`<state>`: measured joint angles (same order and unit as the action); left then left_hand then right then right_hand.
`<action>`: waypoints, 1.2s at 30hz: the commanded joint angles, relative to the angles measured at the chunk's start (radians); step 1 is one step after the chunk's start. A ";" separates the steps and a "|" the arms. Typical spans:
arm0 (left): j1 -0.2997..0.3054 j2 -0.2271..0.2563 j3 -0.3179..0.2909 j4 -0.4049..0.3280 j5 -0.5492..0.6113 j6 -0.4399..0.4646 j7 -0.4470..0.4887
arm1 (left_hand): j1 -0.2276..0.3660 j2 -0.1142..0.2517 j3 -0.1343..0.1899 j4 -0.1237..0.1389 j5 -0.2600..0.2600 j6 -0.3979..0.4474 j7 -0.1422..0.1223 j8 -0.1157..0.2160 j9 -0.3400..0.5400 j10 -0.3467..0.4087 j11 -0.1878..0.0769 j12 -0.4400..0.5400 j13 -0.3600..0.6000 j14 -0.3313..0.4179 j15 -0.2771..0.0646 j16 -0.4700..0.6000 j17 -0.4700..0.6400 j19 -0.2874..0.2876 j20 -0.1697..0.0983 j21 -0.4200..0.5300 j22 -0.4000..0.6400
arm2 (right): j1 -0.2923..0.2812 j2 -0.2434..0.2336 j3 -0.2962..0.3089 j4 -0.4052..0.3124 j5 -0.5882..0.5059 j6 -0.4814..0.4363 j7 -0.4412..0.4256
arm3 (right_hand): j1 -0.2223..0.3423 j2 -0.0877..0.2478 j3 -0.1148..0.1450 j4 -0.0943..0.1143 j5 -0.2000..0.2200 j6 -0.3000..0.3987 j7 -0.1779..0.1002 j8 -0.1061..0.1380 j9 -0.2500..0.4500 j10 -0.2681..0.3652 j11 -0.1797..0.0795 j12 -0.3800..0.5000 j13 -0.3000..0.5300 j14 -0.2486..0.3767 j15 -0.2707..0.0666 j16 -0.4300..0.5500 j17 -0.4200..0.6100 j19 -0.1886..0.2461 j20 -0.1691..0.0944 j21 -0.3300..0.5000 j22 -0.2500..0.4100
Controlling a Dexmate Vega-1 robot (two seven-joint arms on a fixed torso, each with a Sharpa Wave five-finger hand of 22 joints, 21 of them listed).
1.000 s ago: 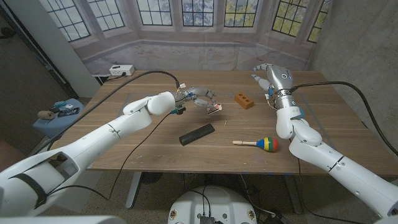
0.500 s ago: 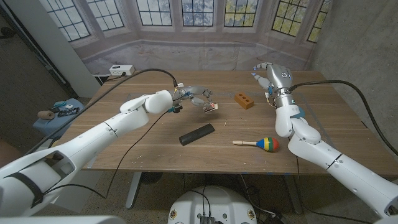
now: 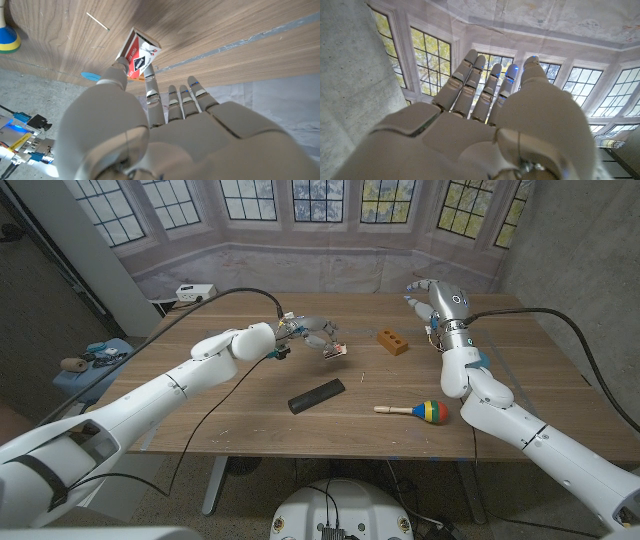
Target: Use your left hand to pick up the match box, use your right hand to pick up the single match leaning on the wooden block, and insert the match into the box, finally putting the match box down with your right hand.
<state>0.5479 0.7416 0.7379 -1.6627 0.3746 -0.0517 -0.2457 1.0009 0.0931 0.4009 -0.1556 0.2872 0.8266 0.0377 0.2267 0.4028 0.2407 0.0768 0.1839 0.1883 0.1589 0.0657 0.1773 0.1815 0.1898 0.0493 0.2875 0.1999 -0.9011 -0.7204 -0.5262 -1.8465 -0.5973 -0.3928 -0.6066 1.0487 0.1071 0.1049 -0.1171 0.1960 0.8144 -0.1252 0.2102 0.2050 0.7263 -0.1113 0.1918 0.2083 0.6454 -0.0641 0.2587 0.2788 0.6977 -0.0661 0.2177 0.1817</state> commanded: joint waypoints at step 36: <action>-0.031 0.016 0.027 -0.028 0.159 0.044 -0.044 | -0.014 0.001 -0.012 0.000 -0.008 -0.002 0.000 -0.002 -0.005 -0.018 -0.003 0.008 0.004 -0.021 -0.001 0.005 -0.001 -0.015 0.003 -0.008 -0.001 | 0.023 0.089 0.084 0.052 0.323 0.074 0.021 | -0.013 0.001 -0.004 -0.006 -0.004 -0.003 0.010 -0.001 -0.001 -0.009 0.007 0.004 0.002 -0.008 -0.138 0.008 0.000 -0.009 -0.049 -0.001 0.002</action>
<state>0.5231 0.7650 0.7604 -1.6939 0.5129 -0.0103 -0.2839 0.9921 0.0922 0.3926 -0.1558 0.2807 0.8232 0.0412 0.2243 0.3970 0.2265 0.0733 0.1837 0.1883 0.1390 0.0643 0.1778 0.1779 0.1747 0.0536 0.2807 0.2002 -0.8699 -0.6599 -0.4847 -1.8009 -0.3958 -0.3447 -0.5912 1.0448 0.1109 0.1049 -0.1171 0.1961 0.8105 -0.1212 0.2102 0.2050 0.7188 -0.1038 0.1918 0.2083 0.6413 -0.0600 0.2627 0.2766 0.6901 -0.0660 0.2177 0.1817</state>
